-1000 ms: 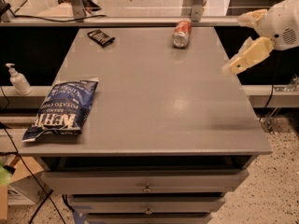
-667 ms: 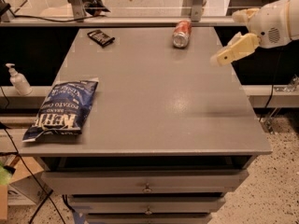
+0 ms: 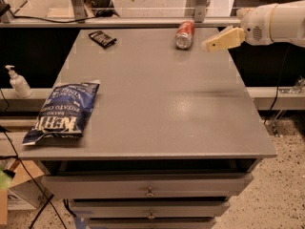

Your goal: Move coke can near blue chip bag

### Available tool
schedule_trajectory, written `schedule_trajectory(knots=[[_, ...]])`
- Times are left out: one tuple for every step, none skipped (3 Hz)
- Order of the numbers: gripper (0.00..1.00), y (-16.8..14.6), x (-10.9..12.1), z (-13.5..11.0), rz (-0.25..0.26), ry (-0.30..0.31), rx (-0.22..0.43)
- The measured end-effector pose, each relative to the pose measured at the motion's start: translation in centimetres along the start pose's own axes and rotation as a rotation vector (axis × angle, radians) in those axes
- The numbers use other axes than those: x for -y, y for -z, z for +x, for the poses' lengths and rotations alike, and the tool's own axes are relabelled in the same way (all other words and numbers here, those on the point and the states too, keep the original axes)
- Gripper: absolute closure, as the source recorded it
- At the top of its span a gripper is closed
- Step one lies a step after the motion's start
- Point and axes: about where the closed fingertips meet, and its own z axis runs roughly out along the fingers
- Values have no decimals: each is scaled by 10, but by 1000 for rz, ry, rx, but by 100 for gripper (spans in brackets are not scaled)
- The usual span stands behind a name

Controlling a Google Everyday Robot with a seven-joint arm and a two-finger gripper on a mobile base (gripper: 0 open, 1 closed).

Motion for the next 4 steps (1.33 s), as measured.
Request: schedule_trajectory(knots=[[0, -1, 7, -4, 27, -3, 14], [0, -4, 5, -3, 27, -6, 14], [0, -16, 11, 0, 74, -56, 36], [0, -52, 29, 8, 160, -169, 73]])
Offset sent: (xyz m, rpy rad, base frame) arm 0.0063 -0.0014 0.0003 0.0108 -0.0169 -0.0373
